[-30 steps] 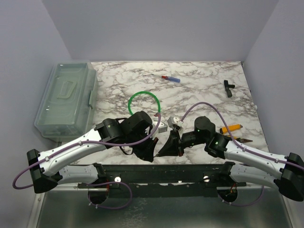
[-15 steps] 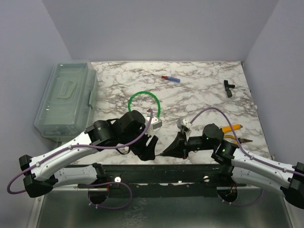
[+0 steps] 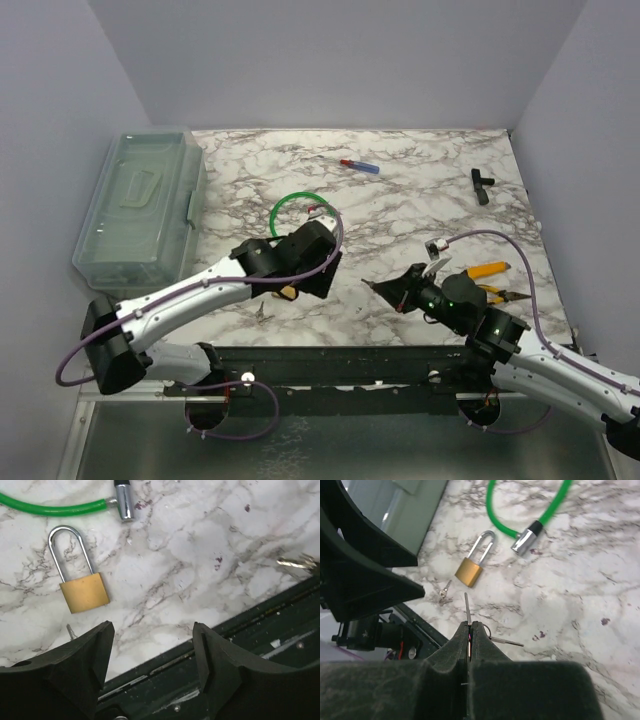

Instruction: Unlock with the key

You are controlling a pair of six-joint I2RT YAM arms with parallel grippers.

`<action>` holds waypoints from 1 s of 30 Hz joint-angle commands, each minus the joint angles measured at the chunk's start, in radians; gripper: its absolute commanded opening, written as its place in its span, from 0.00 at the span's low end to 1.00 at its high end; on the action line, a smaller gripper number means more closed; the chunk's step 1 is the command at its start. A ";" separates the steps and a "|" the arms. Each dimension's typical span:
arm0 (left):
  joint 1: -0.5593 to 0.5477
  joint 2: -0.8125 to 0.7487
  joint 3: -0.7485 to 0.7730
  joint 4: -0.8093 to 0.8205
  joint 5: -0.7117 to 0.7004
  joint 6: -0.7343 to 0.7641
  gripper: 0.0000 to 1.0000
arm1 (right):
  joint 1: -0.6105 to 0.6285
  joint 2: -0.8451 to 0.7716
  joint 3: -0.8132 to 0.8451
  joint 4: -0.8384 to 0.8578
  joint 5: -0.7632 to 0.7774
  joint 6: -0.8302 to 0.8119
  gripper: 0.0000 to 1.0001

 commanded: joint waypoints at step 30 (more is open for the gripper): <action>0.304 0.866 0.385 0.198 0.155 0.160 0.26 | 0.004 -0.284 -0.005 -0.391 0.259 0.242 0.00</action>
